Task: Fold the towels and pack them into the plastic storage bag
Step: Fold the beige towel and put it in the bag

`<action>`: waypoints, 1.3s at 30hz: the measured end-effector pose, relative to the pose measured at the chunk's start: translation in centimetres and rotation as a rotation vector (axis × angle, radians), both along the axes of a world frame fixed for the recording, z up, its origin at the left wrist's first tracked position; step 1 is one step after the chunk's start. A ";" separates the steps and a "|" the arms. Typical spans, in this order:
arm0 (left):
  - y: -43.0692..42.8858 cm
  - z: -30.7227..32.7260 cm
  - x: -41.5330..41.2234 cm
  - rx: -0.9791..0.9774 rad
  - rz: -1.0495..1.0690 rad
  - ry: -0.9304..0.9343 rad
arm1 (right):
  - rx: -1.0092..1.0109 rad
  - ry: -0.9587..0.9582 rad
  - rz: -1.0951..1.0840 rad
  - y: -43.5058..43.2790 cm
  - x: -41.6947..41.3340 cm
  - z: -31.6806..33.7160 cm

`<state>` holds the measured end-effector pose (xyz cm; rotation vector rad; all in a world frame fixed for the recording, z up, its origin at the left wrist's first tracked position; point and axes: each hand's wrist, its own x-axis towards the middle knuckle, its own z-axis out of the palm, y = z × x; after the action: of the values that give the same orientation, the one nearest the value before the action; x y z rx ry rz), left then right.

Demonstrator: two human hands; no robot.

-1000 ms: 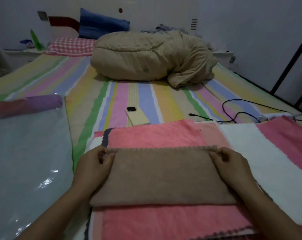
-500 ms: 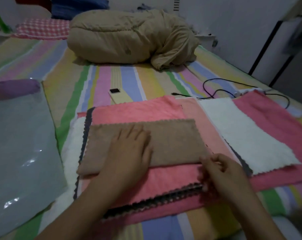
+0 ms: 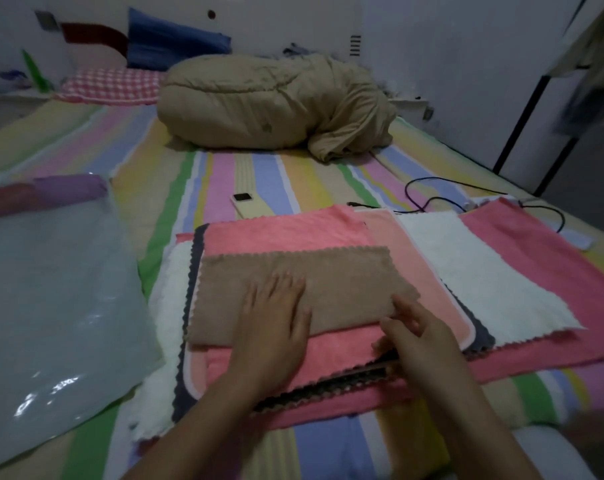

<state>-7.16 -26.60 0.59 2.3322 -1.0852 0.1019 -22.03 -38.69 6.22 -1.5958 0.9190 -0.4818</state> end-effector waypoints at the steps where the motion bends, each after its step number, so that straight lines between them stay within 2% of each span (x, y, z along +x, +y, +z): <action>1: 0.5 0.5 0.1 -0.177 0.011 0.135 | -0.183 0.051 0.013 0.3 0.4 0.2; 4: 1.8 2.8 1.3 -0.583 0.143 0.631 | -0.621 0.086 0.121 2.4 2.5 1.6; 7: 3.7 5.1 3.4 -0.729 0.289 1.182 | -0.794 0.028 0.324 5.5 5.6 2.2; 9: 5.4 5.8 4.7 -0.718 0.298 1.347 | -0.819 0.005 0.484 7.8 7.3 2.1; 11: 6.6 5.8 5.7 -0.702 0.291 1.390 | -0.820 0.024 0.635 9.6 8.2 1.7; 14: 7.0 5.5 7.0 -0.621 0.328 1.314 | -0.747 0.043 0.758 10.1 8.0 0.5; 16: 6.5 5.4 7.3 -0.528 0.309 1.147 | -0.694 -0.008 0.734 9.2 7.6 0.2; 19: 5.9 5.0 7.3 -0.454 0.235 0.805 | -0.634 -0.101 0.584 6.8 7.1 0.3; 22: 5.8 4.8 7.2 -0.312 0.104 0.586 | -0.597 -0.143 0.368 4.2 6.7 0.2; 26: 6.4 4.6 6.9 -0.332 0.166 0.508 | -0.553 0.027 0.218 1.6 6.9 -0.3; 30: 7.1 3.8 7.0 -0.366 0.191 0.542 | -0.242 0.134 0.258 1.0 9.2 -1.2; 34: 7.6 3.0 7.3 -0.390 0.190 0.529 | -0.062 0.155 0.275 1.5 12.0 -0.9; 36: 8.0 2.7 7.5 -0.340 0.232 0.462 | -0.021 0.196 0.283 1.8 12.7 -0.7; 39: 8.7 2.6 7.5 -0.307 0.245 0.269 | -0.062 0.224 0.320 2.3 13.1 -0.3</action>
<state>0.35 -17.85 3.21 2.1149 -0.6036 0.0409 -8.95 -36.35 5.94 -1.8396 0.7984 -0.1094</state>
